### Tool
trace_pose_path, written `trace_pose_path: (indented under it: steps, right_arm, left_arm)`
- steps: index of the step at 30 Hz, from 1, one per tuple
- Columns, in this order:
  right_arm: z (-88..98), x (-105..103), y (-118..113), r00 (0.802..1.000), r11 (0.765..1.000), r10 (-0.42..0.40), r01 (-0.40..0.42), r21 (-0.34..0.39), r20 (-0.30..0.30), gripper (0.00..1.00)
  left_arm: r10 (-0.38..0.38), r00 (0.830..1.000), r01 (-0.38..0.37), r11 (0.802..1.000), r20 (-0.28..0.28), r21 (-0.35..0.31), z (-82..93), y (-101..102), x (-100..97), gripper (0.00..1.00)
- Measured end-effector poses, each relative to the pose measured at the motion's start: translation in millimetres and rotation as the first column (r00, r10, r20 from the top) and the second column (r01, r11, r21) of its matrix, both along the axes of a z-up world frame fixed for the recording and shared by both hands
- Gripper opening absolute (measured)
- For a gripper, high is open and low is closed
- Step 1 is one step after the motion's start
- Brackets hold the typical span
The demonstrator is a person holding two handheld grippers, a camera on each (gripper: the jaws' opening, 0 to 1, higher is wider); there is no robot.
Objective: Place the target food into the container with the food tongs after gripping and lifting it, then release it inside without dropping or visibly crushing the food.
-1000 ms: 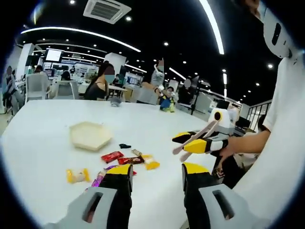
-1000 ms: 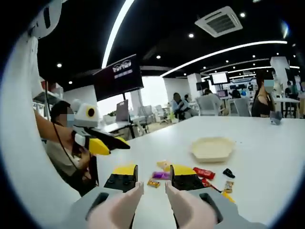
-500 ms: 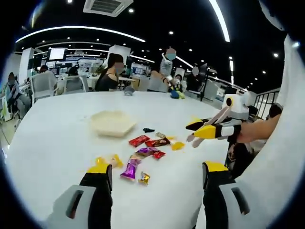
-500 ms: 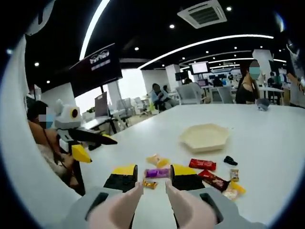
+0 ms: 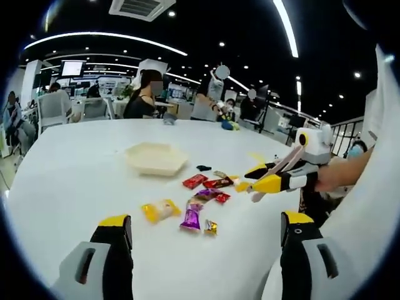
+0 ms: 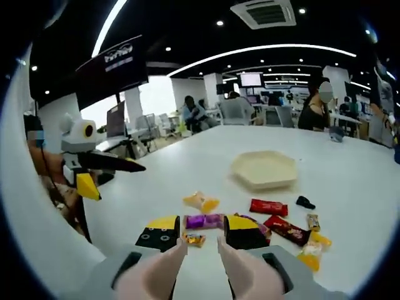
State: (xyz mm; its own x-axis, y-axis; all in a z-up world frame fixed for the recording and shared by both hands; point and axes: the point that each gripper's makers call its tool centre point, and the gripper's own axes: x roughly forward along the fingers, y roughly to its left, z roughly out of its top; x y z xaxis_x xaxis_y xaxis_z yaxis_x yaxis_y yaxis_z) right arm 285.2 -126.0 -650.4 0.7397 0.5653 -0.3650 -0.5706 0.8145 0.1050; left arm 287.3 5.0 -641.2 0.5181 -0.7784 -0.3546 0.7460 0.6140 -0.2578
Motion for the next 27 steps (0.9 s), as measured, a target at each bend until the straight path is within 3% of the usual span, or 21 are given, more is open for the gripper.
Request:
trace_pose_path:
  steps: [9, 12, 15, 22, 27]
  right_arm:
    - [-9.8, 7, -17, 0.997, 0.995, -0.078, 0.077, -0.07, 0.0, 0.28]
    - [-9.7, 8, -37, 0.992, 0.99, -0.126, 0.126, -0.058, 0.003, 0.28]
    - [-11.9, 8, -60, 0.986, 0.982, -0.165, 0.165, -0.096, 0.008, 0.27]
    - [-12.7, 17, -98, 0.963, 0.956, -0.269, 0.268, -0.117, 0.009, 0.27]
    - [-13.0, 30, -124, 0.932, 0.926, -0.362, 0.36, -0.116, 0.001, 0.27]
  left_arm:
    - [-0.002, 1.0, 0.002, 1.0, 0.019, -0.024, 6.7, 0, 6.2, 0.99]
    - [-0.006, 1.0, 0.006, 1.0, 0.01, -0.015, 4.3, -1, 2.6, 0.99]
    - [-0.009, 1.0, 0.009, 1.0, 0.002, -0.005, 0.9, -5, -1.0, 0.99]
    - [0.003, 1.0, -0.004, 1.0, -0.025, -0.017, 0.1, -13, -0.3, 0.99]
    - [0.007, 1.0, -0.008, 0.999, -0.029, -0.043, 6.9, -25, 5.7, 0.99]
